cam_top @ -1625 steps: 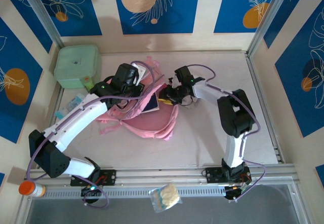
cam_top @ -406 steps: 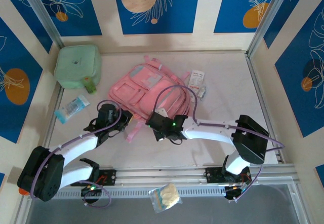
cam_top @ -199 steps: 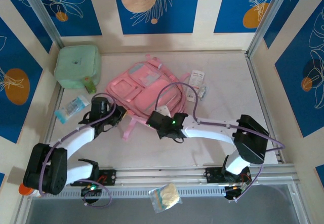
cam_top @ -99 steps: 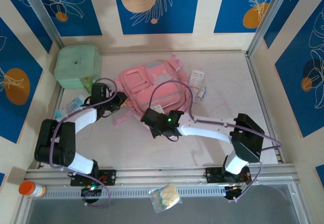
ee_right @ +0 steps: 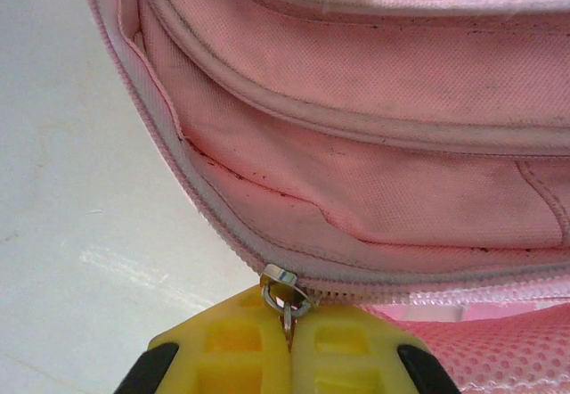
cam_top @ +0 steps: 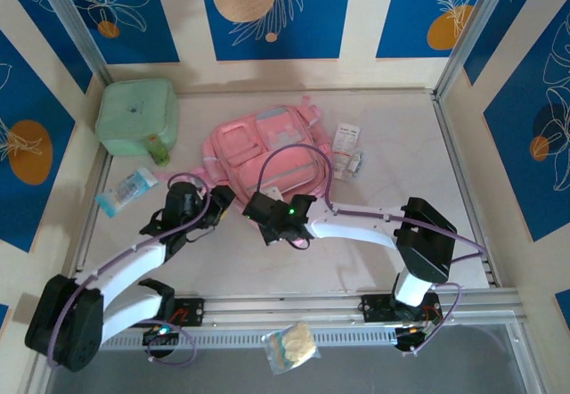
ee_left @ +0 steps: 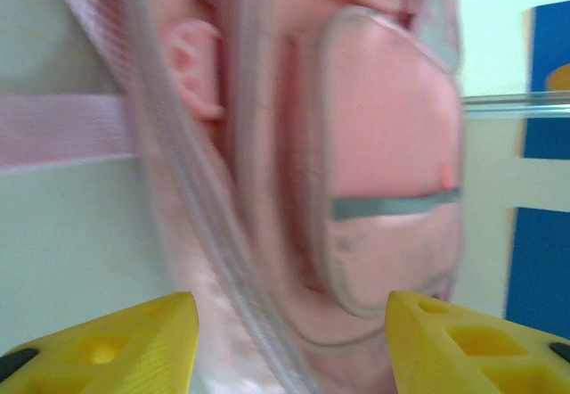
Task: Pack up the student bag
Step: Zip the student bag at the center of the table.
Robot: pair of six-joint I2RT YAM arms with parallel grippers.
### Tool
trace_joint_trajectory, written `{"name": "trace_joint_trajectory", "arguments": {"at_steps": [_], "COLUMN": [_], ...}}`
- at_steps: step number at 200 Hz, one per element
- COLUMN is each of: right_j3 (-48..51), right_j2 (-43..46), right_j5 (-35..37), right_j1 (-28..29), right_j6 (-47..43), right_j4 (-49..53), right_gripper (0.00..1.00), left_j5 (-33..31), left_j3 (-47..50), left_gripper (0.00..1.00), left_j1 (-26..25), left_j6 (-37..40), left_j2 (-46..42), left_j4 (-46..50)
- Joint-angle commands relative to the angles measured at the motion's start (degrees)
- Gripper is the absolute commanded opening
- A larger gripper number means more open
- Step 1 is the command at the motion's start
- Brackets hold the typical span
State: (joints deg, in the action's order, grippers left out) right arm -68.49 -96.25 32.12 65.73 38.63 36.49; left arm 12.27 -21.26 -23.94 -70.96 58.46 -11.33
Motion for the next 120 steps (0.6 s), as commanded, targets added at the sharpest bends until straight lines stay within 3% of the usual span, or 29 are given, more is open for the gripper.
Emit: {"name": "trace_joint_trajectory", "arguments": {"at_steps": [1,31,98,120], "right_j3": [-1.43,-1.75,-2.59,-2.78], "right_j2": [-0.59,-0.89,-1.48,-1.90], "right_j5": [-0.40,-0.43,2.40,2.46], "right_j1": [1.14,1.47,2.71,2.86], "right_j6": [1.18,1.36,2.26,2.06], "right_j4": [-0.46,-0.77,0.65,0.41], "right_gripper": [0.00,0.00,0.00,0.00], "left_j5": [-8.94,-14.53,-19.02,-19.99], "left_j3": [0.87,3.40,0.37,-1.38], "left_gripper": [0.58,0.58,0.53,0.45], "left_j1": [-5.20,-11.43,-17.70,-19.27], "left_j6": [-6.39,-13.17,-17.39,-18.89], "left_j2": [-1.44,0.45,8.23,12.12], "left_j4": [-0.48,-5.00,-9.44,-11.89]}}
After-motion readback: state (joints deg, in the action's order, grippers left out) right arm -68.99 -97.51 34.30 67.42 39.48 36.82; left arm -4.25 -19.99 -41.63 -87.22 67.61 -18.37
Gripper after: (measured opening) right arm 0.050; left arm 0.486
